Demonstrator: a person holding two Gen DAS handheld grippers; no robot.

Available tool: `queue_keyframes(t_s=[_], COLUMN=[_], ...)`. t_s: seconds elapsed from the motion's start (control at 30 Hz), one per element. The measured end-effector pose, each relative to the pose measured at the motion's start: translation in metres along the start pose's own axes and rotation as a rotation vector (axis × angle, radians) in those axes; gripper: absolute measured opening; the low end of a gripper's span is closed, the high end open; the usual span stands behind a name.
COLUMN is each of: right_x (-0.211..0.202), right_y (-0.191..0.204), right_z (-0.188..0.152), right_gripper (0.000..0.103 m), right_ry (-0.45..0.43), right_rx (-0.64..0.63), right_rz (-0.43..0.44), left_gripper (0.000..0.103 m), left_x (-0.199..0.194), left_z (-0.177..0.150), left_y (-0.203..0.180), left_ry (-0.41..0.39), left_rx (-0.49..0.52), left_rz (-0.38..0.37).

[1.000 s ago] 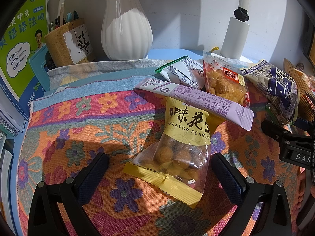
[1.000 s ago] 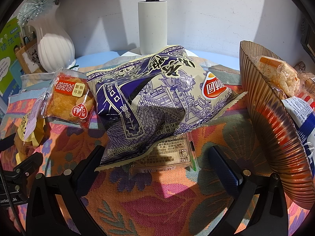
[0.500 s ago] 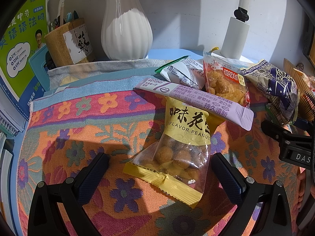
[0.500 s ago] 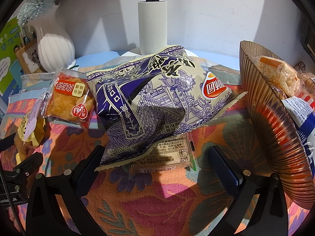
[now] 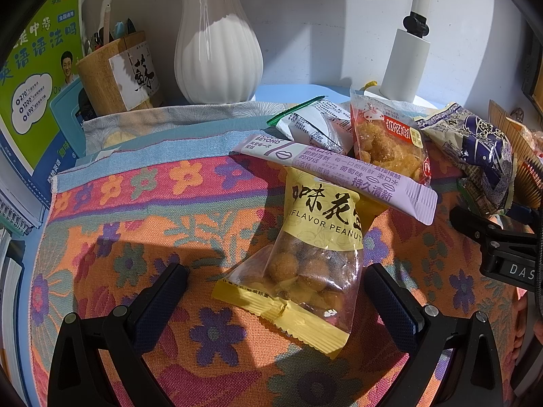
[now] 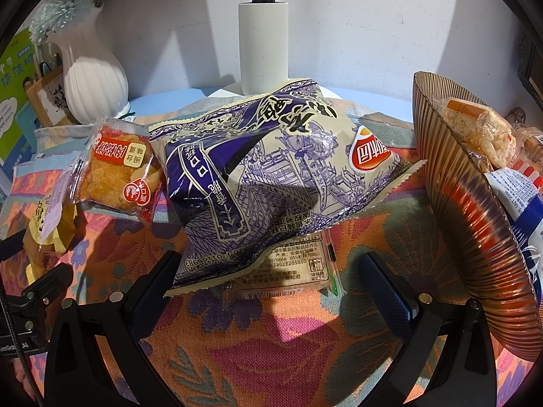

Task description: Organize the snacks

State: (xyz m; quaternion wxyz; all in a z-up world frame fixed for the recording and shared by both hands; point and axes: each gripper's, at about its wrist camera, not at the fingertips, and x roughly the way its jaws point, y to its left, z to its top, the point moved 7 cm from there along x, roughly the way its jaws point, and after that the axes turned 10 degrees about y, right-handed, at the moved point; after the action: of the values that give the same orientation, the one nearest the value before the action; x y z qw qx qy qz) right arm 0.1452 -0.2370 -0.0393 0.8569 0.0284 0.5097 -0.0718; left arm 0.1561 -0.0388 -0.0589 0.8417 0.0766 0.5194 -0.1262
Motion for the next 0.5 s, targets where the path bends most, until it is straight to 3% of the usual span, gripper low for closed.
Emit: queue_keyframes(t_s=[0.37, 0.4, 0.43, 0.47, 0.5], right_x=[-0.002, -0.004, -0.008, -0.011, -0.014], right_y=[0.001, 0.000, -0.001, -0.001, -0.001], right_z=[0.004, 0.005, 0.005, 0.005, 0.005], right_gripper=[0.101, 0.094, 0.088, 0.070, 0.049], right_ry=[-0.015, -0.024, -0.044, -0.061, -0.072], right_rx=[0.012, 0.018, 0.026, 0.028, 0.026], right_rz=[0.025, 0.029, 0.032, 0.040, 0.047], left_gripper=[0.103, 0.103, 0.093, 0.081, 0.062], left_x=[0.000, -0.001, -0.003, -0.009, -0.015], left_z=[0.000, 0.000, 0.000, 0.000, -0.001], left_y=[0.000, 0.000, 0.001, 0.003, 0.004], left_ry=[-0.001, -0.006, -0.016, -0.043, -0.065], left_rx=[-0.001, -0.003, -0.008, -0.016, -0.021], left_rz=[-0.002, -0.007, -0.011, -0.020, -0.034])
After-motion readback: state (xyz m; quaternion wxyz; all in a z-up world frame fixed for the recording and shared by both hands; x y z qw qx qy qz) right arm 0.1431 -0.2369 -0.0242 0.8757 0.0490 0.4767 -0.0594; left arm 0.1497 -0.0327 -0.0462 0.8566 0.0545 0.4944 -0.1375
